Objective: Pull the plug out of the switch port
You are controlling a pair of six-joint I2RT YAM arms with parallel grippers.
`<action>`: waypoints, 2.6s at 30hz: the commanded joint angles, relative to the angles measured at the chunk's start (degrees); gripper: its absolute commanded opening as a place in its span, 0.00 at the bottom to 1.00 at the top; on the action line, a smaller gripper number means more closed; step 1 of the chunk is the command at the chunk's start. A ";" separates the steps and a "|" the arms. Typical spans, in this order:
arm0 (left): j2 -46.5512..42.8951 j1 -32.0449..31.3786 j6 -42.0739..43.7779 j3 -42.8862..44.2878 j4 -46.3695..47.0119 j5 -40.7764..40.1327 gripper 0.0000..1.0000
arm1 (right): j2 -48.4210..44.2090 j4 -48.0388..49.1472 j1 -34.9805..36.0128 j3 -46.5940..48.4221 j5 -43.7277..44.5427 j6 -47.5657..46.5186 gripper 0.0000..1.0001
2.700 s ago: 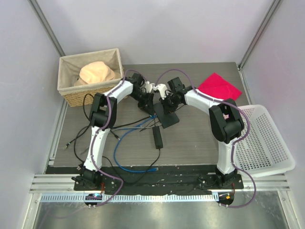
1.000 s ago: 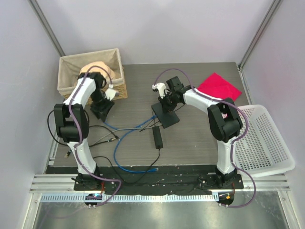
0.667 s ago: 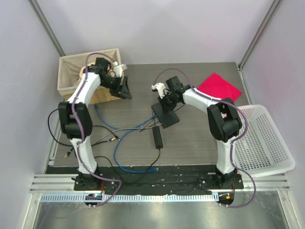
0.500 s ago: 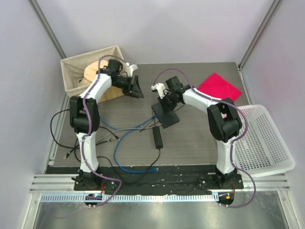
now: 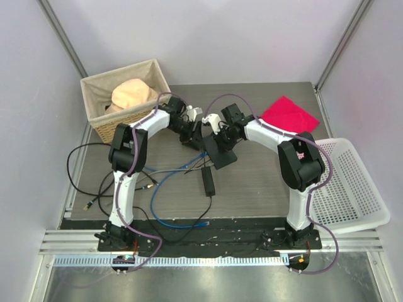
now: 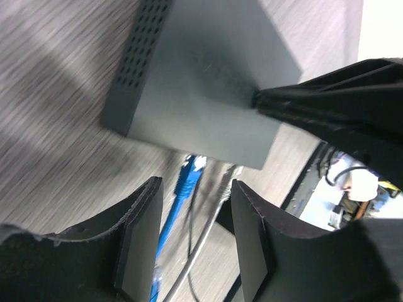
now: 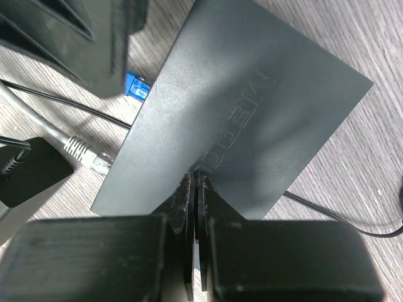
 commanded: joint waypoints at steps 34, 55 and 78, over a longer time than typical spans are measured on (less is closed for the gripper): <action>4.41 -2.56 0.65 2.35 -1.81 -8.62 0.16 | 3.88 -3.90 0.60 -1.65 1.21 -0.49 0.01; 4.24 -1.16 1.35 2.61 -2.25 -2.14 0.38 | 4.32 -4.26 1.04 -1.30 2.09 -0.58 0.01; 8.19 -2.29 -0.67 5.25 -1.10 -0.37 0.26 | 5.11 -4.96 1.92 -1.30 3.50 -1.46 0.01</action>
